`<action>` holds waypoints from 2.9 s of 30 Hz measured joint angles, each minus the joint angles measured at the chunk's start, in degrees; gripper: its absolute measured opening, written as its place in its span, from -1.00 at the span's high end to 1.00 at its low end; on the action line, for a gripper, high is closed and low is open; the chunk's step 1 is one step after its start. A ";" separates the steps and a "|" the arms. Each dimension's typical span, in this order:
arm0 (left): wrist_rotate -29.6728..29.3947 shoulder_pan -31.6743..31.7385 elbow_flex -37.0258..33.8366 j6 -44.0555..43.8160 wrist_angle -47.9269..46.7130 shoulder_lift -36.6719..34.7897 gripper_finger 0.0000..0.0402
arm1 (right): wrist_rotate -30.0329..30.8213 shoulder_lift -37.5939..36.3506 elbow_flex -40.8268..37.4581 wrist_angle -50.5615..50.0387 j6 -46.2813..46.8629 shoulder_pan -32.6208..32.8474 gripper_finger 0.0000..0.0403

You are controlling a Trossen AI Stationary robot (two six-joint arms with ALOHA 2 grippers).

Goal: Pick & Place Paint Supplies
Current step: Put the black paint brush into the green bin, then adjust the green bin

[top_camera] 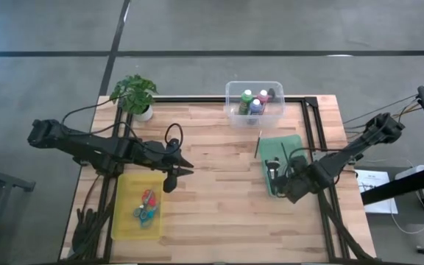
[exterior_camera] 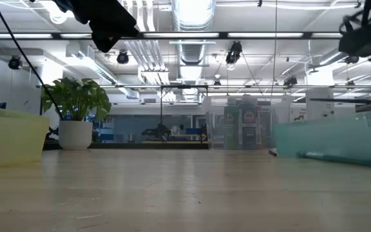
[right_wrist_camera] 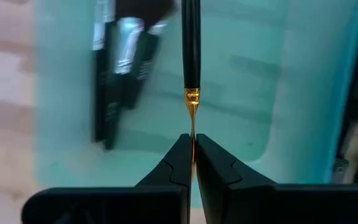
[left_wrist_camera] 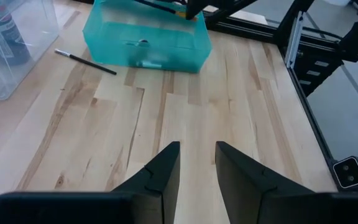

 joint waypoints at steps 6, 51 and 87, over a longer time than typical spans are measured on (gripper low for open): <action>-0.02 0.00 0.00 0.04 0.00 0.00 0.44 | -0.94 -3.63 -4.93 2.03 1.95 -0.15 0.85; 0.04 0.13 -0.15 0.46 -1.91 0.00 0.44 | 5.20 -5.26 -11.80 9.98 -36.82 -50.94 0.96; 0.11 0.09 -0.15 -0.61 -3.22 0.00 0.44 | 13.54 0.24 -13.56 8.46 -22.32 -50.88 0.96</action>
